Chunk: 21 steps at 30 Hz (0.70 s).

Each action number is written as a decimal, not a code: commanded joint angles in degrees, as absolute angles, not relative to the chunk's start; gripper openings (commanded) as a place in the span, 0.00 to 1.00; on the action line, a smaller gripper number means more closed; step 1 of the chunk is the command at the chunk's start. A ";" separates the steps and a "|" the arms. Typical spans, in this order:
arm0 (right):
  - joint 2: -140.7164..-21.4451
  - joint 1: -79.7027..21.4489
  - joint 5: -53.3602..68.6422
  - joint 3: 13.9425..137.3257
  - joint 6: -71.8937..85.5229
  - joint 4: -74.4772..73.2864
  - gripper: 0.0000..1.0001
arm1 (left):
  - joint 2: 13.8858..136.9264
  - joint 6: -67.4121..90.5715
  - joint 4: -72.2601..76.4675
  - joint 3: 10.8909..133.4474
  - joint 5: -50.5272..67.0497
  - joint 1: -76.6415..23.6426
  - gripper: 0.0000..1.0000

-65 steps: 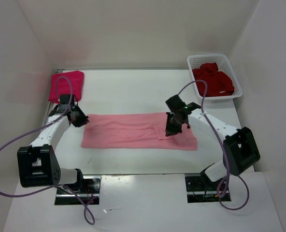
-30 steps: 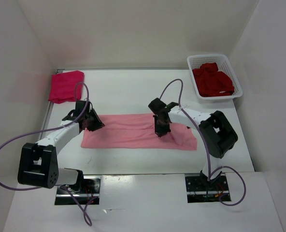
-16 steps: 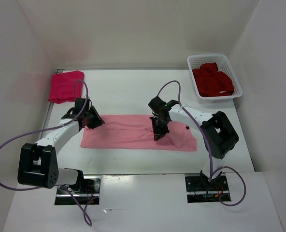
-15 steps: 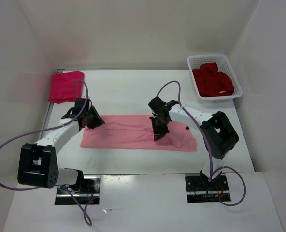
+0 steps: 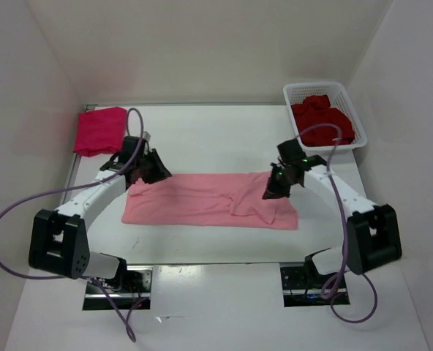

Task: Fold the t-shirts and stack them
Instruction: Fold the other side of the tshirt into a rectangle

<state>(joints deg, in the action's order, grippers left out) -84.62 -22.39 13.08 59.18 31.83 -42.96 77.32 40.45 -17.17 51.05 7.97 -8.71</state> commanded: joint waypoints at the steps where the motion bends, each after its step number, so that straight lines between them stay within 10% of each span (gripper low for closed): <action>1: -75.00 -15.40 11.60 49.43 39.19 -39.74 0.01 | 82.51 39.98 -13.10 54.74 11.68 -14.40 0.33; 7: -70.58 -12.48 7.39 45.97 44.64 -40.69 0.26 | 93.41 43.59 -7.04 55.56 15.38 -18.29 0.34; 21: -82.86 -14.41 6.94 44.64 47.72 -30.25 0.28 | 100.02 45.01 -5.01 48.60 17.93 -7.59 0.35</action>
<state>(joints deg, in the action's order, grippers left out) -79.59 -12.78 6.72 44.64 46.46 -36.58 98.85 45.41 -5.76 50.48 18.70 -11.97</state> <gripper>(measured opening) 0.285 0.343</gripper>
